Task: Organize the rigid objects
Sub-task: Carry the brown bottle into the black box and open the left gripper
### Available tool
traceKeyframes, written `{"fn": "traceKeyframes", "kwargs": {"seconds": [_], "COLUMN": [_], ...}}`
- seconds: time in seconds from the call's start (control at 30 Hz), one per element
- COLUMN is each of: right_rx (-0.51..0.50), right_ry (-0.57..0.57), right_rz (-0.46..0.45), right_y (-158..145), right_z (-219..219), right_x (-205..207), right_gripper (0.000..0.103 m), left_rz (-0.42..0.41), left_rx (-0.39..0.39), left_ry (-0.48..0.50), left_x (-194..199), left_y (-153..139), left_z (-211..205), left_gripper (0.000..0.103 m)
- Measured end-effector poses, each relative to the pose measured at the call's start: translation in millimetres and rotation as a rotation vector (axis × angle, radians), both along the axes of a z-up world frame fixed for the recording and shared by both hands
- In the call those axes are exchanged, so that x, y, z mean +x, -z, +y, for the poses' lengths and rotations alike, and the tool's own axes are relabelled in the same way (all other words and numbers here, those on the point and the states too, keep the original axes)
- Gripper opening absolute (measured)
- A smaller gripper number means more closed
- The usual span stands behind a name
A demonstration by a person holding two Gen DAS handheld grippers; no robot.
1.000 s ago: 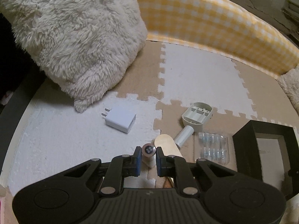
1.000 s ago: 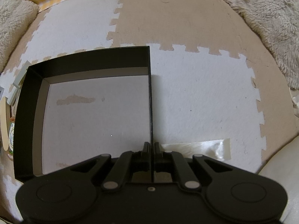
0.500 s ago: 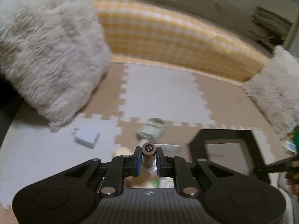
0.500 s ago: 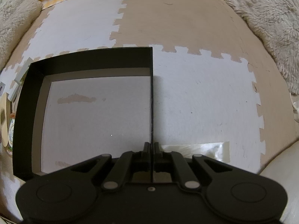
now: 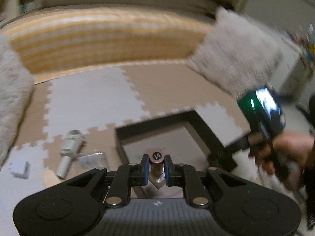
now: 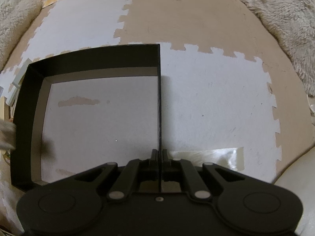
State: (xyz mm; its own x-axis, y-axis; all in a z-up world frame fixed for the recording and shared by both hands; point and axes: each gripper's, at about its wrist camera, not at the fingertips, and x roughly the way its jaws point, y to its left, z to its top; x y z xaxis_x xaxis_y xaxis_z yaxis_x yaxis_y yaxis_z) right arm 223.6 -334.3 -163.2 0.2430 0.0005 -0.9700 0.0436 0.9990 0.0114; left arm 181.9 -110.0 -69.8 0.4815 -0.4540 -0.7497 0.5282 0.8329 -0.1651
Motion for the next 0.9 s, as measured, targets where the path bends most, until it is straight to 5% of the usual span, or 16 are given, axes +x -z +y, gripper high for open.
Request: {"fn": "traceKeyframes", "kwargs": {"seconds": [0.3, 0.7, 0.9], "right_rx": [-0.002, -0.013, -0.017], "right_ry": [0.004, -0.005, -0.003], "right_rz": [0.010, 0.008, 0.002], "right_y": [4.4, 6.2, 5.6], "right_z": [0.0, 1.8, 2.7], "right_x": [0.6, -1.1, -2.5], "right_gripper": [0.004, 0.004, 0.004], "left_rz": [-0.010, 0.025, 0.028], "left_rx": [0.207, 0.203, 0.173], "left_ry": [0.133, 0.145, 0.140], "left_x": [-4.9, -3.9, -6.7], "left_y": [33.3, 41.8, 35.5], "left_z": [-21.6, -16.5, -14.8], "left_gripper": [0.016, 0.018, 0.039]}}
